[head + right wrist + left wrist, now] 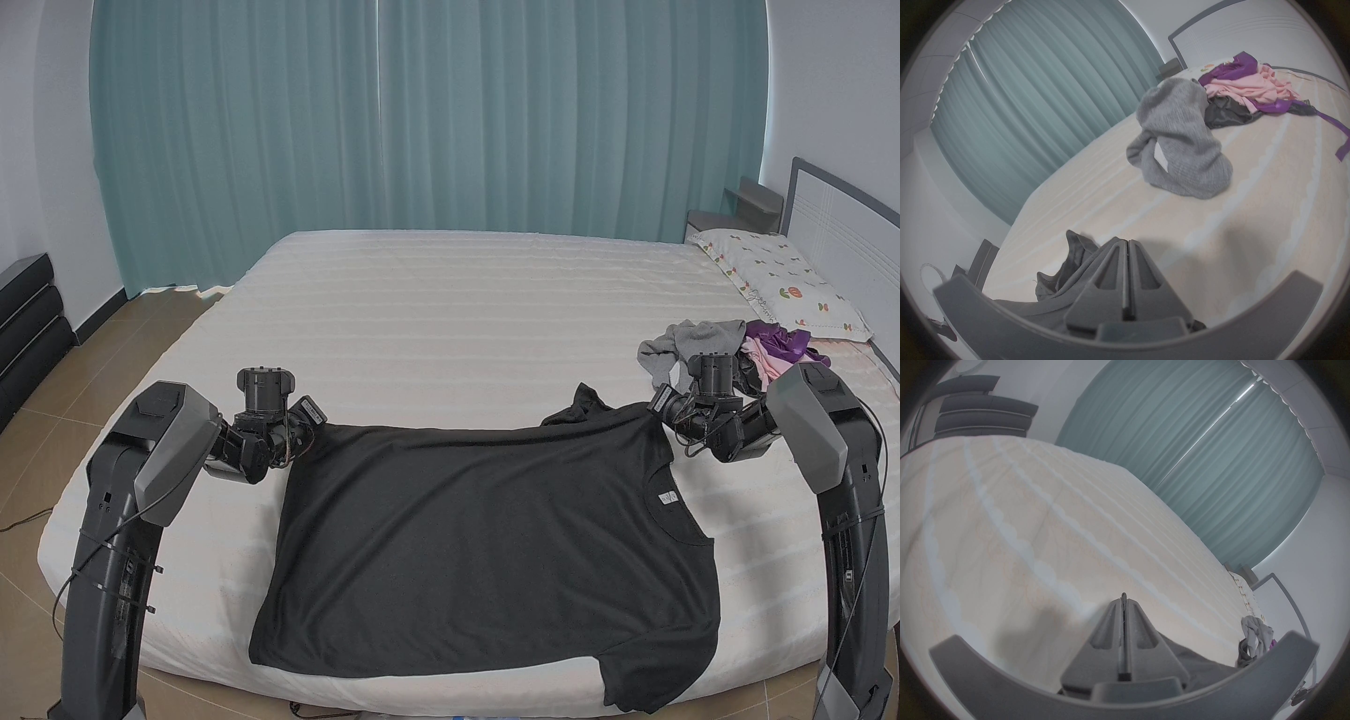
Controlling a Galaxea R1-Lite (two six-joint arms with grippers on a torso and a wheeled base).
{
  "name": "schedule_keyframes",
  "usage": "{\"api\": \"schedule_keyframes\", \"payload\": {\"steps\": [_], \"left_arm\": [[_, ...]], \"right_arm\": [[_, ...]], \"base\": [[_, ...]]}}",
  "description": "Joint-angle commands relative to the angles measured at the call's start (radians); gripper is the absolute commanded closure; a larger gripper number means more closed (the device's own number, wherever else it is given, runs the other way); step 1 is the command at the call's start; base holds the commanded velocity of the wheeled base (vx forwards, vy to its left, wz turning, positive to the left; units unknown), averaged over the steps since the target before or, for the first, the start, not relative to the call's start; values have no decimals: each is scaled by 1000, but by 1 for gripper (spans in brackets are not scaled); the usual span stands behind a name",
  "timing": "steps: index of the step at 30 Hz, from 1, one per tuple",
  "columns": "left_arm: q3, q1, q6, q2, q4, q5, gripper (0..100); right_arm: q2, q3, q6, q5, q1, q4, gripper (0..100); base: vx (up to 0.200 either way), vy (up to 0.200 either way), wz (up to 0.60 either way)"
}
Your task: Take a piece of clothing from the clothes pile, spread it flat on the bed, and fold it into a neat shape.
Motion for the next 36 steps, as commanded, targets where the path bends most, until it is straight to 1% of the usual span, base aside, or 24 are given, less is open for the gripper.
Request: {"api": "schedule_keyframes", "payload": {"steps": [1,4,5,13,17,20,23,33,34,35,36], "left_arm": [[-22,4,18,-13,-6,23,100],[-51,7,18,-6,-7,54,100],[-80,8,19,-1,-6,74,100],[-93,28,18,-13,-12,83,100],[-93,33,18,-9,-12,83,100],[-91,35,18,-1,-10,82,100],[-91,35,18,1,-6,82,100],[-88,33,16,22,-4,82,100],[-88,33,16,22,-4,82,100],[-88,33,15,25,-3,80,100],[-88,33,15,27,-3,80,0]], "right_arm": [[4,-1,0,-5,0,-36,100],[6,-3,0,-5,0,-58,100],[11,-3,0,-7,0,-85,100],[38,-19,-1,-21,2,-205,100],[64,-39,-3,-24,8,-211,100],[119,-108,-4,-48,22,-245,100],[155,-156,-12,-88,37,-240,100],[176,-162,-29,-88,39,-234,100],[178,-162,-29,-88,39,-234,0],[178,-159,-32,-88,37,-233,0],[178,-156,-32,-88,37,-233,0]], "base": [[0,0,0],[0,0,0],[0,0,0],[0,0,0],[0,0,0],[0,0,0],[0,0,0],[0,0,0],[0,0,0],[0,0,0],[0,0,0]]}}
